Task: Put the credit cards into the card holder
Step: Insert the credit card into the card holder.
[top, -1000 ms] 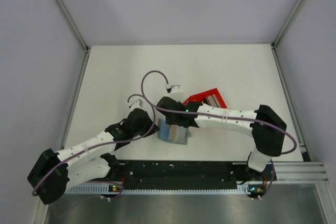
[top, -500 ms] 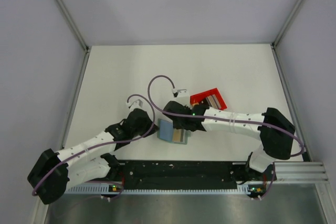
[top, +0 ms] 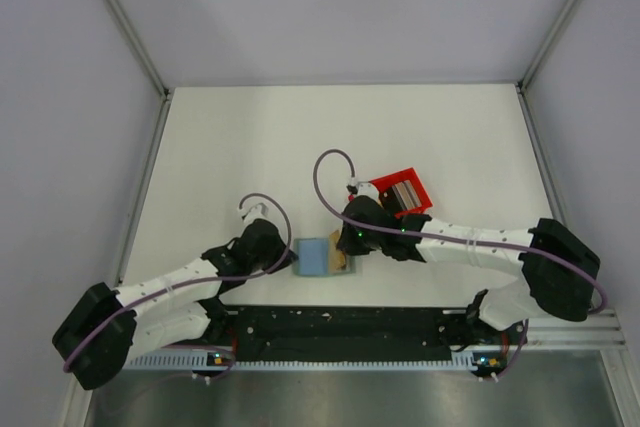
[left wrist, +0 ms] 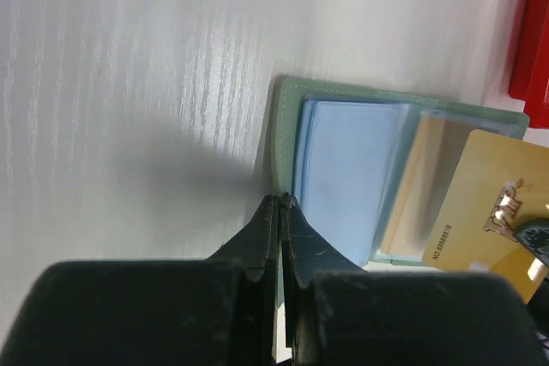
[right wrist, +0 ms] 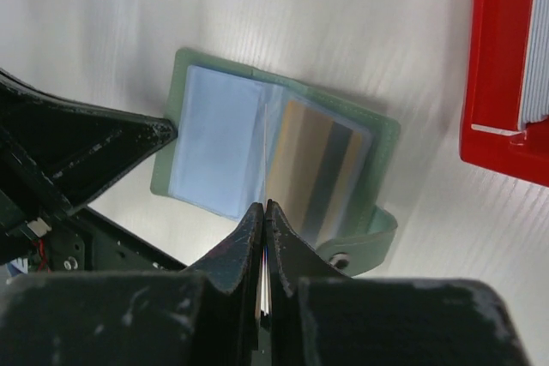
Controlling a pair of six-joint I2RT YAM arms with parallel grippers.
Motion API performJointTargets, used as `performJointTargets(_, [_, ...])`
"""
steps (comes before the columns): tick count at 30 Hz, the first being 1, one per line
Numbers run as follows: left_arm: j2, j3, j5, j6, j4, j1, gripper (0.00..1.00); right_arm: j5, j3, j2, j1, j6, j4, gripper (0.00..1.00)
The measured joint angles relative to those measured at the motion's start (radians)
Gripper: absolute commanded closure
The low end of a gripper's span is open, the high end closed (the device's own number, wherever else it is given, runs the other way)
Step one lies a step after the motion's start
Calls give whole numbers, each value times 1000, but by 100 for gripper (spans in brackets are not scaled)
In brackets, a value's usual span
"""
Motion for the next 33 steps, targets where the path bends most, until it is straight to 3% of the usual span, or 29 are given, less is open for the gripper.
performJointTargets(10, [-1,-48,4,-17,78,0,100,-187,-150,-13,-50,5,240,100])
performJointTargets(33, [-53,-96,0,-18,104,0,100,-257,-366,88,-111,188,674,100])
